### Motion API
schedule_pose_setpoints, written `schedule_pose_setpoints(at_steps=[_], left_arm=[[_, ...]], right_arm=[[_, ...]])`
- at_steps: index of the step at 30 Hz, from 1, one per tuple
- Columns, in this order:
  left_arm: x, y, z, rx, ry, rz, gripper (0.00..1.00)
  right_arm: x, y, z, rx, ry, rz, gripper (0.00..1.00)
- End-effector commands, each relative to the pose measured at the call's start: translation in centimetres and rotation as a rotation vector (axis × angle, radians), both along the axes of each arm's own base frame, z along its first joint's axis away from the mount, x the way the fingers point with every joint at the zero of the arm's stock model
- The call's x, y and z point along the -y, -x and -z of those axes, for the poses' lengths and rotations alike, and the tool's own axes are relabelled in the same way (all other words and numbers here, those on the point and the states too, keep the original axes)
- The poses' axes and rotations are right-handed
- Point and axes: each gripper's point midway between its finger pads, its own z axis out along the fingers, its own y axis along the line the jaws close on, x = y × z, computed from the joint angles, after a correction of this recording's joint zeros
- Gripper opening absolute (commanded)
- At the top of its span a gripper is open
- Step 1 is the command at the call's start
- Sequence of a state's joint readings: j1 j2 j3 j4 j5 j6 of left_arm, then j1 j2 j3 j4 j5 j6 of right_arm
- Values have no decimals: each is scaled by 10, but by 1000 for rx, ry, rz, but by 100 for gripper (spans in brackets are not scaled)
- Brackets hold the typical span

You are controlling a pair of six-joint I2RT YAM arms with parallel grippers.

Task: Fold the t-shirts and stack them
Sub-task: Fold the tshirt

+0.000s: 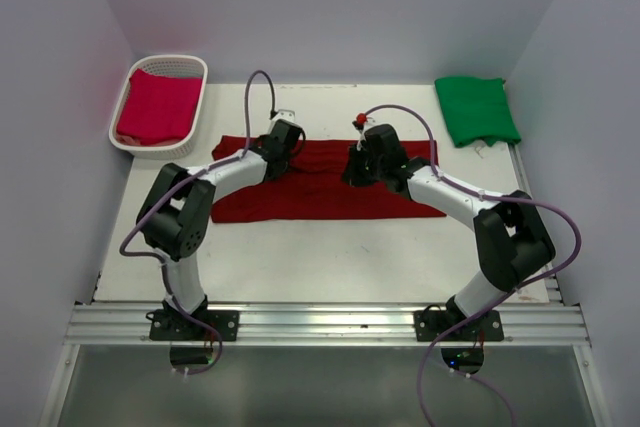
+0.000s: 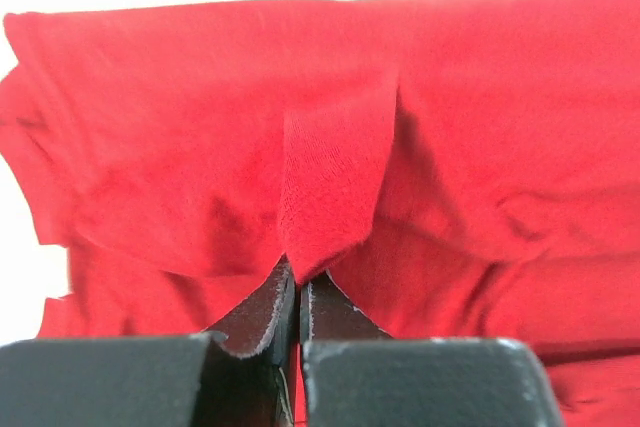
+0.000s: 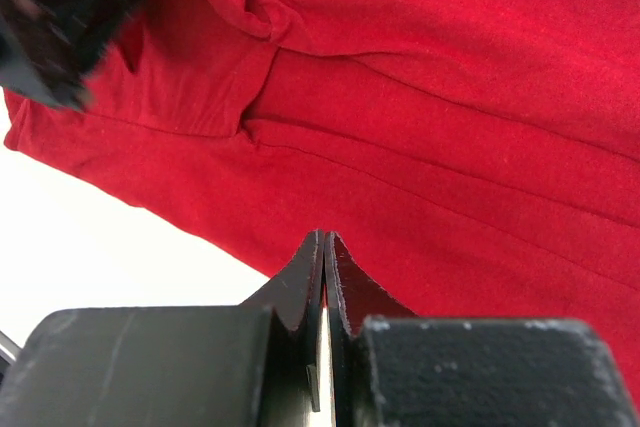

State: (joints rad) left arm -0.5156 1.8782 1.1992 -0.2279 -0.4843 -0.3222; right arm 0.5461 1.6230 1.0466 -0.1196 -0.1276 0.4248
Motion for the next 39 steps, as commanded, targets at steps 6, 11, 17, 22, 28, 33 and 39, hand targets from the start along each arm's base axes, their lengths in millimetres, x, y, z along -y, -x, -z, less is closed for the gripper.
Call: schedule_pose_setpoints(at_steps=[6, 11, 17, 22, 28, 33, 39], left_arm=[[-9, -37, -87, 146, -19, -68, 3], [-17, -50, -74, 105, -5, -82, 4], [-19, -59, -63, 78, 13, -67, 6], [-23, -60, -48, 54, 29, -59, 7], [-29, -69, -35, 43, 55, -54, 7], [-31, -78, -28, 39, 86, -49, 7], [-35, -84, -21, 32, 107, -47, 7]], right_arm=[[-33, 2, -16, 1, -89, -121, 0], [-58, -14, -20, -6, -88, -171, 0], [-89, -38, -17, -15, -101, -182, 10], [-116, -50, -13, -23, -124, -193, 17], [-151, -59, 1, -37, -124, -225, 18], [-166, -71, 2, -32, -130, -225, 19], [-177, -89, 12, -32, -119, -209, 23]])
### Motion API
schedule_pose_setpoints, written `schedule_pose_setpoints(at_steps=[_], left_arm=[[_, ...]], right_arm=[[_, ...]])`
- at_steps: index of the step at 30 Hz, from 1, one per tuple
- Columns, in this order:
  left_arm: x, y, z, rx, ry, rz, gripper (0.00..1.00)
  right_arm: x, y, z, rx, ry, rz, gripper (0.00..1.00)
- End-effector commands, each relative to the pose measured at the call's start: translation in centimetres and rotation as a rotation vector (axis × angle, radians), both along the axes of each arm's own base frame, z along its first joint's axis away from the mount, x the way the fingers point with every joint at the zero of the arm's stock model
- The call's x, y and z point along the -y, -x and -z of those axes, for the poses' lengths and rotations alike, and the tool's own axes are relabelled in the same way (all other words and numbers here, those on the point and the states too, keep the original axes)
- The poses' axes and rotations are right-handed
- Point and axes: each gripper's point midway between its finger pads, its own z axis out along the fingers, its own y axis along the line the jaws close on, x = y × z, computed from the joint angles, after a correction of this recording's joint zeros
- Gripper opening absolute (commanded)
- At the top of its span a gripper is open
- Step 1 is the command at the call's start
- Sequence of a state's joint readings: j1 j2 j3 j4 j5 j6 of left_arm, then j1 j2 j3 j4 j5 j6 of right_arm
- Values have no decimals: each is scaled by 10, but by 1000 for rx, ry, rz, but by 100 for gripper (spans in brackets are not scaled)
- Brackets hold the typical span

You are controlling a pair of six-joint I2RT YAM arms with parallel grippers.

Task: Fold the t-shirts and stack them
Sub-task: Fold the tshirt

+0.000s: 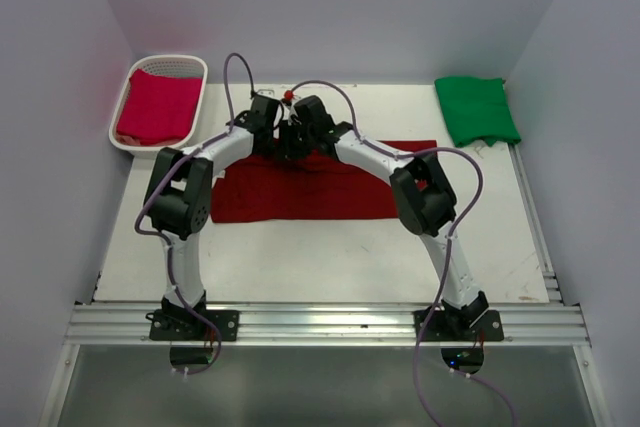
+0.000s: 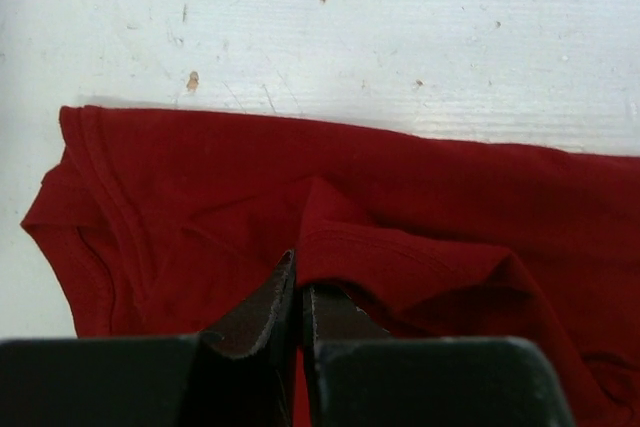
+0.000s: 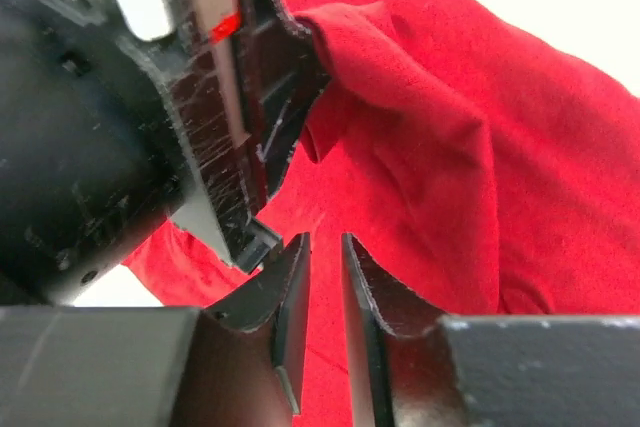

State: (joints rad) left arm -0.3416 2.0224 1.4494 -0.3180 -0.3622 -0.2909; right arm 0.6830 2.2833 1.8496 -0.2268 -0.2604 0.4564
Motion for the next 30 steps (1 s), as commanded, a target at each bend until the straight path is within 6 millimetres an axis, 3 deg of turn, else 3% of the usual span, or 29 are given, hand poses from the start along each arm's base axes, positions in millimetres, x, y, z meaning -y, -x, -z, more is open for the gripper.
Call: schedule_pose_setpoints(at_steps=[1, 3, 4, 6, 16, 22, 23, 30], left_arm=[[6, -20, -13, 61, 36, 29, 7], [5, -21, -13, 64, 44, 28, 7], [5, -21, -13, 64, 45, 29, 7], [6, -23, -15, 72, 56, 34, 7], [6, -25, -12, 66, 73, 43, 7], [8, -26, -4, 51, 77, 50, 7], [7, -27, -4, 49, 76, 50, 7], [8, -28, 4, 34, 90, 52, 7]], right_arm=[[-10, -15, -11, 15, -19, 13, 24], [-7, -21, 6, 0, 15, 28, 26], [-11, -25, 0, 13, 9, 28, 27], [-10, -27, 18, -13, 40, 31, 28], [-13, -38, 41, -7, 79, 43, 28], [-7, -36, 38, 8, 94, 32, 30], [-8, -36, 28, 31, 87, 28, 31], [1, -37, 10, 98, 106, 24, 34]])
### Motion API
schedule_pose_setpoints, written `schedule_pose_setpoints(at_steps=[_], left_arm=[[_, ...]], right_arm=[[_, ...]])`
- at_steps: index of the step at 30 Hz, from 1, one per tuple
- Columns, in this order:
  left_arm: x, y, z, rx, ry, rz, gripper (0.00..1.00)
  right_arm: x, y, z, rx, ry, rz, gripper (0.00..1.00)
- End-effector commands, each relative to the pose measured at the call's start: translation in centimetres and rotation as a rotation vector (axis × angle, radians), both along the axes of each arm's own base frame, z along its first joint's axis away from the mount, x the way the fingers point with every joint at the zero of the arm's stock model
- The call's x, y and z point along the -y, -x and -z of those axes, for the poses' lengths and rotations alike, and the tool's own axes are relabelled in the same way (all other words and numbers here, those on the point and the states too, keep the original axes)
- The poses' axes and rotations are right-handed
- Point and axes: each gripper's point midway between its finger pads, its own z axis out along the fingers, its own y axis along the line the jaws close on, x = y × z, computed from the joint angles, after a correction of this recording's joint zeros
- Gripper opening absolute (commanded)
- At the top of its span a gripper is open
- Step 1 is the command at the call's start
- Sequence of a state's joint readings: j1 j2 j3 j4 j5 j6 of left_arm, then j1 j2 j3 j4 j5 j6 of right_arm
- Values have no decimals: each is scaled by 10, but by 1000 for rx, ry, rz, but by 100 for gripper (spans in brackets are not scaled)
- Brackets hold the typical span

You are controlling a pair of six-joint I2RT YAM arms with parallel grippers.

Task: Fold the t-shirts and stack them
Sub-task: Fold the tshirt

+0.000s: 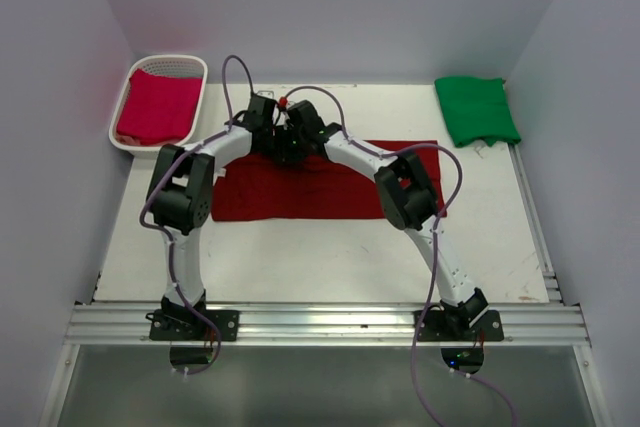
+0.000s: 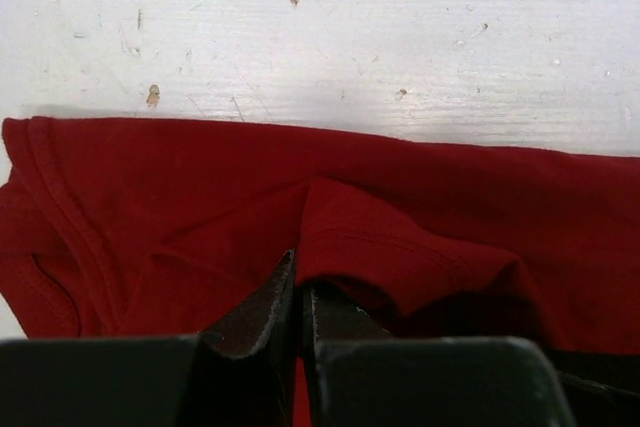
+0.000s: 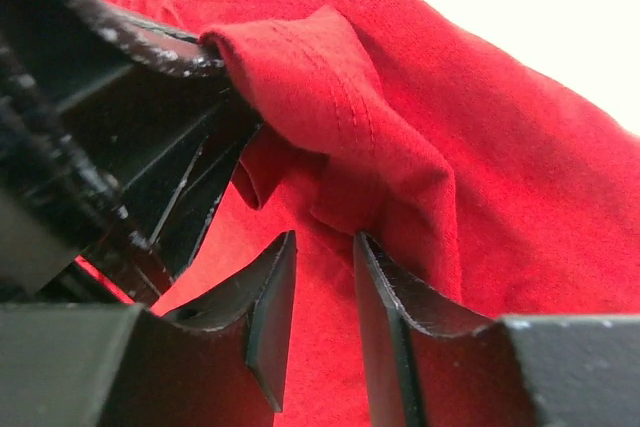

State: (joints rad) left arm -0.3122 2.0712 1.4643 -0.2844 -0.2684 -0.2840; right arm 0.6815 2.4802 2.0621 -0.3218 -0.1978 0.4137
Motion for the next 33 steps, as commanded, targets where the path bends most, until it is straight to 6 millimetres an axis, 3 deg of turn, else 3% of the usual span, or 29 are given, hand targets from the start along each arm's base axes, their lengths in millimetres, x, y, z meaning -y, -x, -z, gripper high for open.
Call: schedule_pose_setpoints(at_steps=[1, 12, 15, 16, 22, 26, 27, 28, 33], left_arm=[[4, -20, -12, 58, 29, 17, 7], [1, -22, 4, 26, 67, 23, 10], [-5, -20, 2, 29, 85, 2, 20], [-6, -17, 4, 37, 95, 0, 30], [-12, -10, -33, 134, 171, -31, 69], [-12, -3, -56, 181, 220, -36, 82], [-10, -4, -69, 214, 247, -38, 84], [-11, 1, -69, 211, 263, -43, 88], [-9, 11, -98, 267, 389, -36, 93]], right_arm=[[7, -11, -42, 117, 11, -7, 35], [-1, -7, -60, 182, -47, -67, 38], [-4, -4, -68, 199, -79, -98, 39], [-7, 0, -68, 194, -89, -122, 39], [-11, 13, -80, 199, -134, -185, 40], [-10, 13, -86, 207, -132, -194, 40], [-11, 11, -88, 214, -131, -194, 40], [-10, 12, -84, 205, -117, -197, 40], [-13, 2, -75, 194, -86, -189, 40]])
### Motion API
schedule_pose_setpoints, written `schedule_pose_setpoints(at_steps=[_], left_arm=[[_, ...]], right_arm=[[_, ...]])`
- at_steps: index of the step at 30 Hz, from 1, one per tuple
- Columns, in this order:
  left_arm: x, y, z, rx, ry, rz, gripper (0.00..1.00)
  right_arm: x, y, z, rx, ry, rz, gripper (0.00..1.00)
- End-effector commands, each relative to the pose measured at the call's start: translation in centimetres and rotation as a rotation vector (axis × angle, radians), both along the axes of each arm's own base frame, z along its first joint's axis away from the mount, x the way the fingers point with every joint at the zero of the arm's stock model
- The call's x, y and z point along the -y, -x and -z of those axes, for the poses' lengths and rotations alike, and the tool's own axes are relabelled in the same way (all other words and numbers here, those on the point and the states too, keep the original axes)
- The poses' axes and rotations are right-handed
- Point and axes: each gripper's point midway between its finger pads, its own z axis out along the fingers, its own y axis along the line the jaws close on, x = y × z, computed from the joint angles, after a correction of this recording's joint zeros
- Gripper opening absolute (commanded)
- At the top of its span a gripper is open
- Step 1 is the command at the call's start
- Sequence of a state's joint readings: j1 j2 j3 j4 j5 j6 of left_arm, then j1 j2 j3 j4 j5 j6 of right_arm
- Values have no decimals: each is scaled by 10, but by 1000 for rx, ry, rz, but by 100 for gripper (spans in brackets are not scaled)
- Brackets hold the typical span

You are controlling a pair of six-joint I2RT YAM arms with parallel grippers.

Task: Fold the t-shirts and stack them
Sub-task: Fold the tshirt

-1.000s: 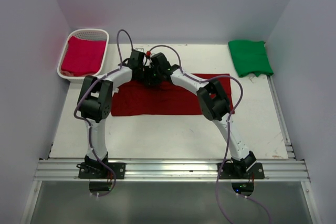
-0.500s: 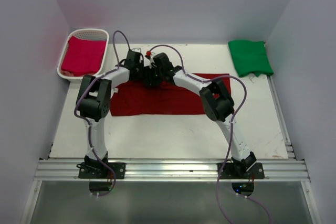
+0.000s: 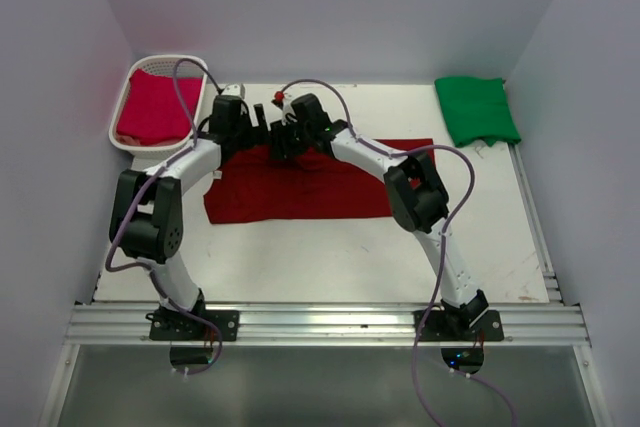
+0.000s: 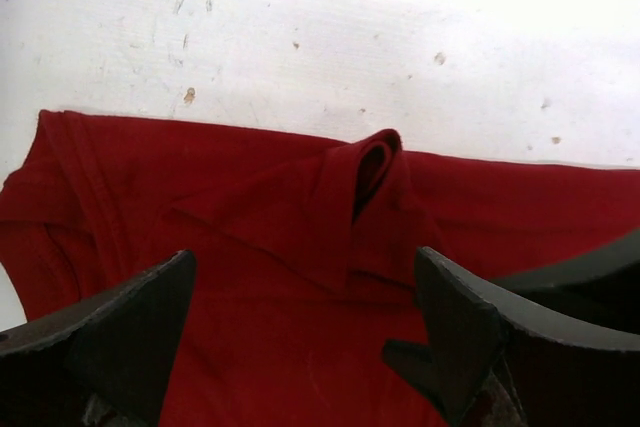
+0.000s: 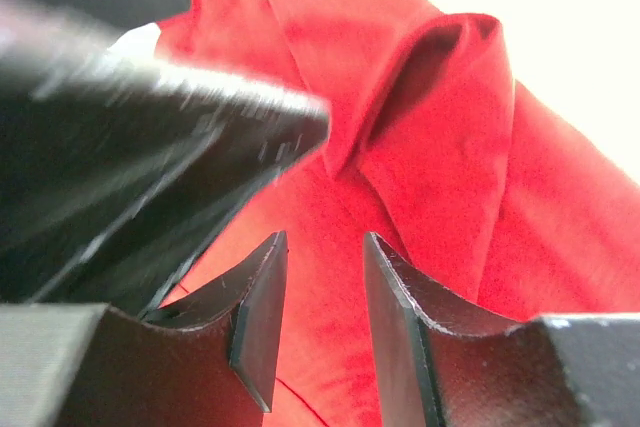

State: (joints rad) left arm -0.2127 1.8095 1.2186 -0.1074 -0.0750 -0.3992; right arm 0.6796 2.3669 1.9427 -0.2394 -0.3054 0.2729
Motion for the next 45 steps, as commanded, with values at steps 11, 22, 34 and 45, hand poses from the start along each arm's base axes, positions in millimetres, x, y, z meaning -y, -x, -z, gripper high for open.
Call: schedule_pose_setpoints(at_steps=[11, 22, 34, 45], left_arm=[[6, 40, -87, 226, 211, -2, 95], [-2, 66, -104, 259, 226, -26, 95], [-1, 89, -118, 263, 269, -27, 95], [-3, 93, -122, 267, 259, -22, 95]], right_arm=[[-23, -30, -4, 42, -15, -12, 39], [-13, -24, 17, 33, 30, 3, 38], [-2, -26, 35, 35, 93, 25, 27], [2, -21, 30, 39, 93, 25, 7]])
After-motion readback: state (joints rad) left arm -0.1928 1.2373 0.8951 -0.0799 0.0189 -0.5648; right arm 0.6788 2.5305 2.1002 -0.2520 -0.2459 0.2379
